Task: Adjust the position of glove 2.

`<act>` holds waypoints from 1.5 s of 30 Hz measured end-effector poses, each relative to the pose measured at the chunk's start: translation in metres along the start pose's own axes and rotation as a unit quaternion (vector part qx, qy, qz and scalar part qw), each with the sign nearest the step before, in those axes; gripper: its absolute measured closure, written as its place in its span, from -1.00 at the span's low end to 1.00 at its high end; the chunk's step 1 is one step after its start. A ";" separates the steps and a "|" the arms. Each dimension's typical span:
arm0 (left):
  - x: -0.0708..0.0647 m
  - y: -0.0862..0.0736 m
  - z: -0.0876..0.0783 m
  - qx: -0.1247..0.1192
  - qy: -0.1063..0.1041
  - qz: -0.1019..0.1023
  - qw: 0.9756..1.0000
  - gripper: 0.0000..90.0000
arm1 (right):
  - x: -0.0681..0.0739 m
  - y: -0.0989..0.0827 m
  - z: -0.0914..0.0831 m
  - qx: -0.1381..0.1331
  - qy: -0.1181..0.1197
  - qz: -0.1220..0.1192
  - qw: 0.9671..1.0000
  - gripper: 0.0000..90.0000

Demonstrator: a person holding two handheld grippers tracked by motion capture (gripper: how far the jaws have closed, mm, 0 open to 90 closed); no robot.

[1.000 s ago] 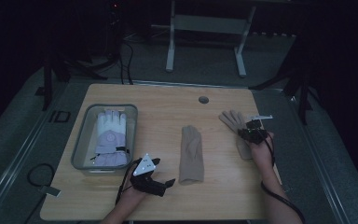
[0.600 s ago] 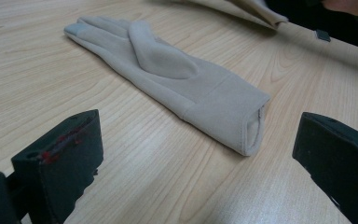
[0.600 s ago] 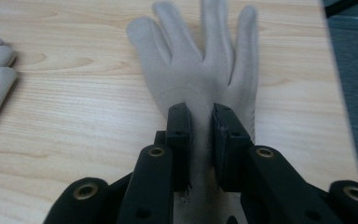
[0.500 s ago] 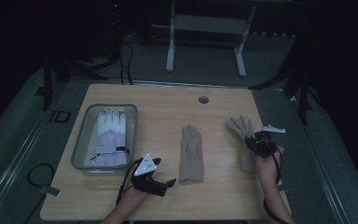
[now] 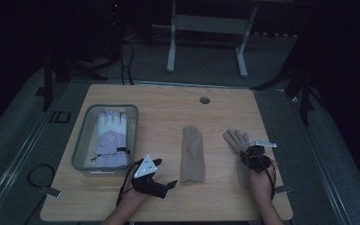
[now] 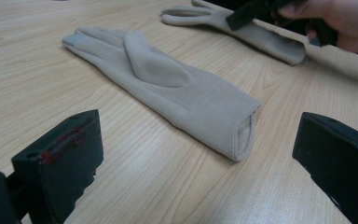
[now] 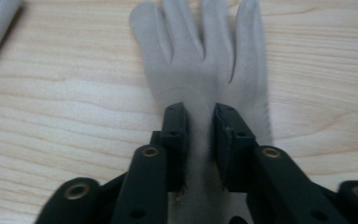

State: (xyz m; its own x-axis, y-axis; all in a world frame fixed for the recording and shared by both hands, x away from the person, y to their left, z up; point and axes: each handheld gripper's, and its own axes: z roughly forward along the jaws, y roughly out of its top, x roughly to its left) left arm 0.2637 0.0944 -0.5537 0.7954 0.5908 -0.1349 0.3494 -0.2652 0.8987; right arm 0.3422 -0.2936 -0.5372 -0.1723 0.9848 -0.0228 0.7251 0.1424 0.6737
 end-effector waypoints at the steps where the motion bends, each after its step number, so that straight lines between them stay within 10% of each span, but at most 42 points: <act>1: 0.000 0.000 0.000 0.000 0.000 -0.001 1.000 -0.96 | 0.001 -0.002 0.002 -0.002 0.000 -0.002 1.000 0.57; 10: -0.001 -0.001 0.001 0.003 -0.005 0.002 1.000 -0.96 | -0.003 0.002 -0.003 -0.024 0.037 -0.007 0.999 0.25; 21: -0.008 0.002 0.000 0.004 -0.009 0.015 1.000 -0.96 | -0.043 0.019 -0.011 -0.053 0.086 -0.101 0.990 0.24; 26: -0.009 0.001 0.001 0.006 -0.011 0.016 1.000 -0.96 | -0.057 0.020 -0.008 -0.034 0.145 -0.125 0.981 0.19; 37: -0.007 -0.001 0.002 0.015 -0.007 0.014 1.000 -0.96 | -0.060 0.010 0.011 -0.017 0.172 -0.174 0.969 0.06; 43: -0.006 -0.001 0.001 0.014 -0.009 0.011 1.000 -0.96 | -0.066 -0.001 0.019 -0.033 0.189 -0.157 0.969 0.21; 45: -0.006 -0.002 0.002 0.016 -0.008 0.011 1.000 -0.96 | -0.062 -0.002 0.017 -0.029 0.193 -0.152 0.969 0.57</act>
State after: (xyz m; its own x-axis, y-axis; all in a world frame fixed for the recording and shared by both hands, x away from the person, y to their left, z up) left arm 0.2594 0.0898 -0.5553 0.8114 0.5717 -0.1217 0.3469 -0.3034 0.8875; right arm 0.3626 -0.3531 -0.5502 -0.6165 0.7861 0.0439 0.5651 0.4030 0.7199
